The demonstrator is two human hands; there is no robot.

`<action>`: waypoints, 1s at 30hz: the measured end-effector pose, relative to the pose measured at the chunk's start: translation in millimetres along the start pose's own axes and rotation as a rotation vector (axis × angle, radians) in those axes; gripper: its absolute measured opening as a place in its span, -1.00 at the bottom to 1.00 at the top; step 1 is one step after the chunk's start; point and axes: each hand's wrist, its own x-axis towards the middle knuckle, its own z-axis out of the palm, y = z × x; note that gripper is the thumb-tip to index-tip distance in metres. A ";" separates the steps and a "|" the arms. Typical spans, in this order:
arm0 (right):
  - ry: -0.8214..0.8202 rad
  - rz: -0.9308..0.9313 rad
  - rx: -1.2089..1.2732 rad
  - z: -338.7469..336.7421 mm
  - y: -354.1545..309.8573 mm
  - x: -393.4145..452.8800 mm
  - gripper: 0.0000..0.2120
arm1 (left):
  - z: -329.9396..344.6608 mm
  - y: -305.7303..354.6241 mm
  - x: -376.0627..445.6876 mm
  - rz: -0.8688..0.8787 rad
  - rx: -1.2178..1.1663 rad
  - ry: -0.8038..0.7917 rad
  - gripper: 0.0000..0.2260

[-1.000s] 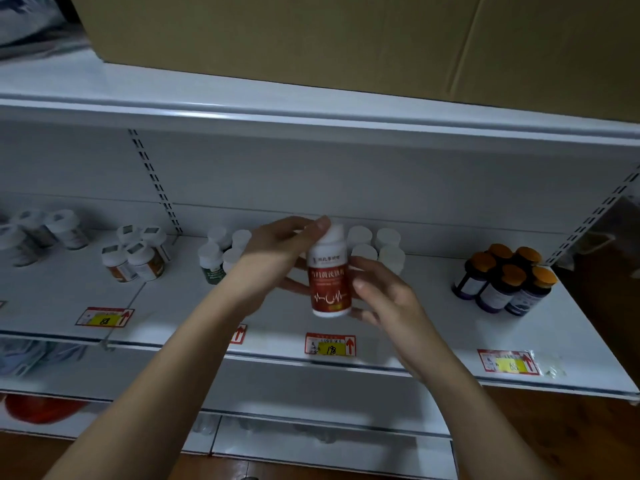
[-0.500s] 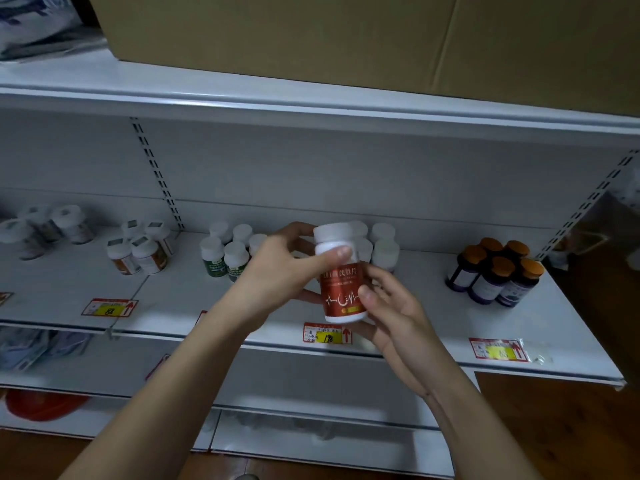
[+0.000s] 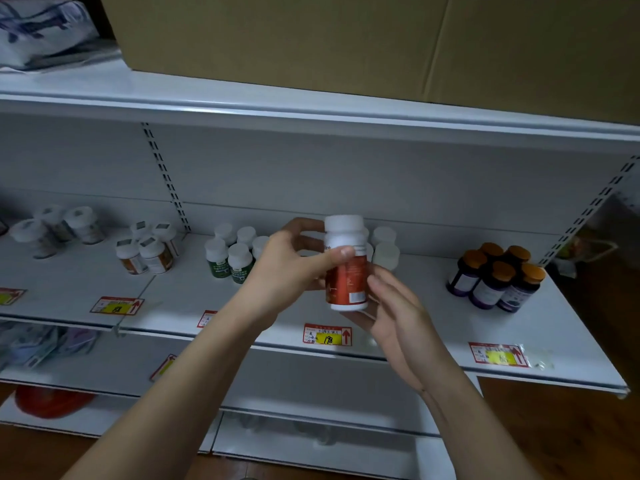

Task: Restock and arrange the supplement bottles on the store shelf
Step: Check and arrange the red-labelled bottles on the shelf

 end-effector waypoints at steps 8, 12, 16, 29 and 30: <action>0.154 -0.169 -0.173 -6.5 -0.7 -0.7 -0.55 | 9.7 2.2 -3.1 0.049 -0.005 -0.045 -0.67; 0.183 -0.211 -0.339 -8.4 0.0 -2.7 -0.52 | 17.5 2.9 -1.9 0.068 0.034 -0.033 -0.69; 0.160 -0.215 -0.331 -15.7 -1.3 -2.4 -0.59 | 21.9 3.0 -2.2 0.043 -0.028 -0.057 -0.75; 0.135 -0.172 -0.193 -30.2 3.0 -7.3 -0.50 | 37.5 4.3 -8.8 0.043 -0.058 -0.053 -0.61; 0.149 -0.192 -0.259 -31.4 3.2 -7.6 -0.50 | 39.3 5.3 -9.9 0.050 -0.047 -0.053 -0.58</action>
